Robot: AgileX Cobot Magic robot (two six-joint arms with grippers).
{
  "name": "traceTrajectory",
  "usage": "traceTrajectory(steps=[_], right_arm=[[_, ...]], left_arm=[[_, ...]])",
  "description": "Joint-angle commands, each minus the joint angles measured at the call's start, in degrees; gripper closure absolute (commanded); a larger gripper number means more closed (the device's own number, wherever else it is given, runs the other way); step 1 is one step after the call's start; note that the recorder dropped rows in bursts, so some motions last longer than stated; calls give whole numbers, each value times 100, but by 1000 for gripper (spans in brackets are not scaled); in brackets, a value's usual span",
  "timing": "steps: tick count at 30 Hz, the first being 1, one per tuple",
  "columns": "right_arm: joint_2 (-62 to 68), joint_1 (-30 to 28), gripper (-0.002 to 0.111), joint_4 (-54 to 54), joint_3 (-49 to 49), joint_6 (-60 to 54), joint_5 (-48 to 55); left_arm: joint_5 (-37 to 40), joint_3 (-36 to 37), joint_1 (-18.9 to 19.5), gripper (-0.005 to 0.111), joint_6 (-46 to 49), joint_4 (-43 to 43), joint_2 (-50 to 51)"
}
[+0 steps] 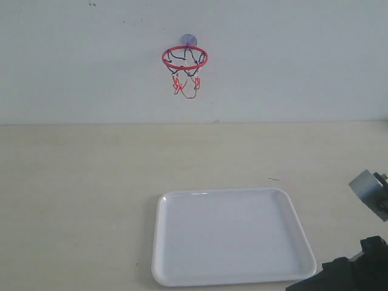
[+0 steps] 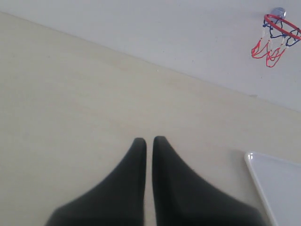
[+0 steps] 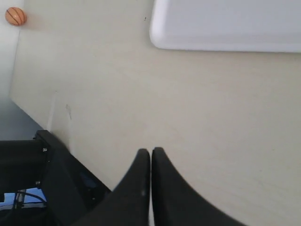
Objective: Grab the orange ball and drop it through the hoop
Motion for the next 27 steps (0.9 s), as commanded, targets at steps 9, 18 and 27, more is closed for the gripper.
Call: traceTrajectory(steps=[9,18,27], right_arm=[[-1791,66,108,16,208,-184,-1186],[-4212,66,108,75,1191,-151,-2952],[-5831,54,108,130,1642,726,-3629]], left_arm=[[0,22,-45,103,7,13,-16],[0,22,-45,103,7,13,-16],[0,22,-45,103,7,13,-16]])
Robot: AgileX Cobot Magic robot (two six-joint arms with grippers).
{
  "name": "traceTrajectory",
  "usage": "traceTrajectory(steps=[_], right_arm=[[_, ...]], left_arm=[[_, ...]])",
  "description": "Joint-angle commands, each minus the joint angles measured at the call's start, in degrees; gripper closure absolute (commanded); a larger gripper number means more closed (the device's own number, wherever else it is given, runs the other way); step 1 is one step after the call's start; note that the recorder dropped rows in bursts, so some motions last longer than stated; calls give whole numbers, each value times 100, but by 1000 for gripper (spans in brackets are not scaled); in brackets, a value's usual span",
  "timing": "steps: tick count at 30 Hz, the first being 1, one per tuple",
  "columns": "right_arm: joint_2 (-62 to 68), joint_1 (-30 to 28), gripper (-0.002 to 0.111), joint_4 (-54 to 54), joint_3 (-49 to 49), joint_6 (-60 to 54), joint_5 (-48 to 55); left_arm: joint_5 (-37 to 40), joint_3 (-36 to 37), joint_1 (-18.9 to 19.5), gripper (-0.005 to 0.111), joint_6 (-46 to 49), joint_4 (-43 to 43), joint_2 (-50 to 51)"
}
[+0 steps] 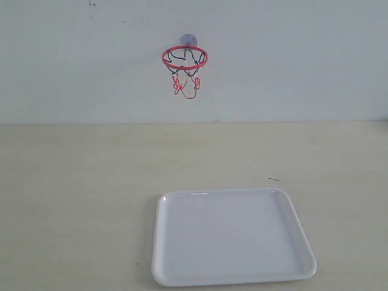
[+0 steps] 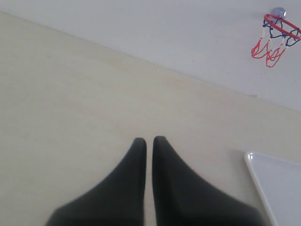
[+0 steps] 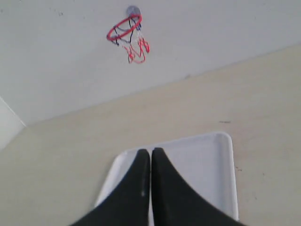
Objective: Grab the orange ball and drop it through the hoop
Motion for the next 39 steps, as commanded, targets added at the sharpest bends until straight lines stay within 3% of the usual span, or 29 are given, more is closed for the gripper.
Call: traceTrajectory(steps=[1,11,15,18,22,29,39], right_arm=[[-456,-4,108,23,42,188,-130],[-510,-4,108,-468,42,139,-266],[-510,-4,108,-3142,42,1554,-53],[-638,-4,108,-5808,42,3926,332],[-733,-4,108,-7641,164,5814,709],[-781,-4,108,-7854,438,6702,550],[-781,-4,108,-7854,438,6702,519]], left_arm=[[0,22,-45,103,7,13,-16],[0,22,-45,103,7,13,-16],[0,22,-45,103,7,13,-16],[0,22,-45,103,7,13,-16],[0,22,-45,103,7,13,-16],[0,22,-45,103,7,13,-16],[0,22,-45,103,7,13,-16]])
